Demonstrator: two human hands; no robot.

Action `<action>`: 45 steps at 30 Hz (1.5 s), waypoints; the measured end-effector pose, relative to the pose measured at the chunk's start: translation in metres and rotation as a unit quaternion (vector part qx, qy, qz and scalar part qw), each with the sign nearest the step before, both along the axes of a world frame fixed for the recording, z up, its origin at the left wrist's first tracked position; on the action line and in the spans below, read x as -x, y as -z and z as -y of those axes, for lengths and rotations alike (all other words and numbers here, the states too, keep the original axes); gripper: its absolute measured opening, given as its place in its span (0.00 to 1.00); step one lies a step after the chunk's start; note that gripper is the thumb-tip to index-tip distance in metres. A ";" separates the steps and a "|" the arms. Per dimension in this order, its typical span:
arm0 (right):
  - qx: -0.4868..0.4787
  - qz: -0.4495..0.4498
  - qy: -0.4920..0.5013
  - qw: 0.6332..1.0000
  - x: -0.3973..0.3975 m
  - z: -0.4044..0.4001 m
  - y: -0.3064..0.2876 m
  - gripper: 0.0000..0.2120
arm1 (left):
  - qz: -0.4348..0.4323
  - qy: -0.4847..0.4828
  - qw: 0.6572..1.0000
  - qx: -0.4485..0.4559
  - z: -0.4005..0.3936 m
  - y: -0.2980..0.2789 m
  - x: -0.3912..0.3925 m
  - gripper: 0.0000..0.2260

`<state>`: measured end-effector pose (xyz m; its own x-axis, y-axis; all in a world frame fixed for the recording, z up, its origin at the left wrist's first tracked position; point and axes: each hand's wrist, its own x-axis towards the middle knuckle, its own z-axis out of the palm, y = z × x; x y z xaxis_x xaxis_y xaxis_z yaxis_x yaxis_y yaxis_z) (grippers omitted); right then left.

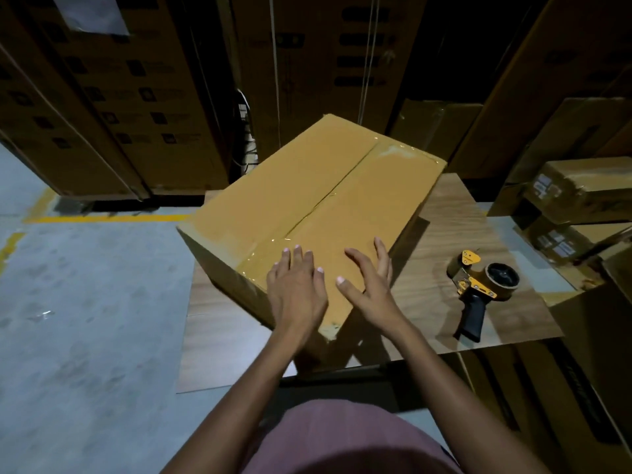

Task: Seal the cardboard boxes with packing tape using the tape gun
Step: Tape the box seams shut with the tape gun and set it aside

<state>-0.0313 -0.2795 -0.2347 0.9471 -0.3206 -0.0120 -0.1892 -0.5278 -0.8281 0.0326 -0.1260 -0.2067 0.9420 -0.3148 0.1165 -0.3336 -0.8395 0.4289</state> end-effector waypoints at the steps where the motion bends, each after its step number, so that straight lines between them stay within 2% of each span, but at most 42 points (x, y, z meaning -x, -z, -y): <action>1: -0.013 0.011 -0.009 1.000 0.003 0.019 0.001 0.27 | -0.005 0.014 1.000 -0.006 0.013 -0.004 0.006 0.20; 4: -0.073 0.030 -0.015 0.997 0.006 0.066 -0.009 0.30 | -0.016 0.055 0.995 0.084 0.025 -0.019 -0.004 0.13; 6: -0.084 0.037 -0.003 0.996 0.004 0.095 -0.016 0.33 | 0.005 0.019 0.993 0.112 0.018 -0.027 -0.027 0.12; 8: -0.075 0.043 0.028 0.996 0.004 0.122 -0.018 0.30 | 0.048 -0.035 0.996 0.061 0.006 -0.032 -0.055 0.17; 10: -0.055 0.015 0.089 0.994 0.004 0.146 -0.023 0.28 | 0.037 -0.084 0.996 -0.005 -0.010 -0.026 -0.083 0.27; 12: -0.018 -0.056 0.129 0.990 0.003 0.160 -0.033 0.31 | -0.022 -0.089 0.996 -0.020 -0.021 -0.017 -0.100 0.34; 14: 0.019 -0.132 0.153 0.979 0.004 0.153 -0.045 0.33 | -0.068 -0.078 0.994 0.042 -0.024 -0.009 -0.101 0.29; 17: 0.047 -0.203 0.159 0.965 0.018 0.099 -0.048 0.38 | -0.056 -0.084 0.992 0.078 -0.021 -0.005 -0.091 0.22; 20: 0.184 -0.215 0.162 0.945 0.029 0.056 -0.039 0.41 | -0.045 -0.104 0.991 0.072 -0.017 -0.008 -0.081 0.20; 22: 0.225 -0.189 0.174 0.940 0.024 0.067 -0.035 0.42 | -0.057 -0.122 0.988 0.070 -0.016 -0.010 -0.070 0.20; 25: 0.257 -0.148 0.166 0.940 0.009 0.105 -0.032 0.42 | -0.054 -0.160 0.985 0.041 -0.005 -0.009 -0.039 0.25; 28: 0.262 -0.124 0.128 0.948 -0.018 0.144 -0.036 0.41 | -0.066 -0.185 0.980 -0.036 0.012 -0.014 -0.009 0.33; 32: 0.227 -0.107 0.096 0.963 -0.059 0.185 -0.039 0.42 | -0.086 -0.145 0.980 -0.110 0.035 -0.029 0.018 0.25; 34: 0.192 -0.128 0.147 0.962 -0.074 0.191 -0.040 0.44 | -0.094 -0.111 0.980 -0.139 0.050 -0.038 0.030 0.20; 37: 0.141 -0.139 0.202 0.959 -0.079 0.160 -0.051 0.40 | -0.098 -0.083 0.973 -0.193 0.069 -0.052 0.038 0.15; 39: 0.113 -0.134 0.167 0.970 -0.064 0.118 -0.055 0.39 | -0.067 -0.097 0.970 -0.213 0.072 -0.063 0.029 0.15; 41: 0.082 -0.136 0.085 0.984 -0.035 0.069 -0.047 0.41 | -0.018 -0.120 0.973 -0.194 0.068 -0.068 0.007 0.17; 43: 0.073 -0.157 -0.015 0.985 -0.005 0.029 -0.039 0.47 | 0.043 -0.112 0.984 -0.134 0.059 -0.065 -0.024 0.16; 45: 0.105 -0.175 -0.079 0.976 0.009 0.012 -0.033 0.53 | 0.079 -0.040 0.994 -0.061 0.049 -0.052 -0.056 0.15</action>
<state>-0.0407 -0.2915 -0.2015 0.9347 -0.2019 -0.2925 -0.3436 -0.7243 -0.5977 0.0890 -0.1750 -0.1547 0.9374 -0.2606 0.2312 -0.3189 -0.9089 0.2687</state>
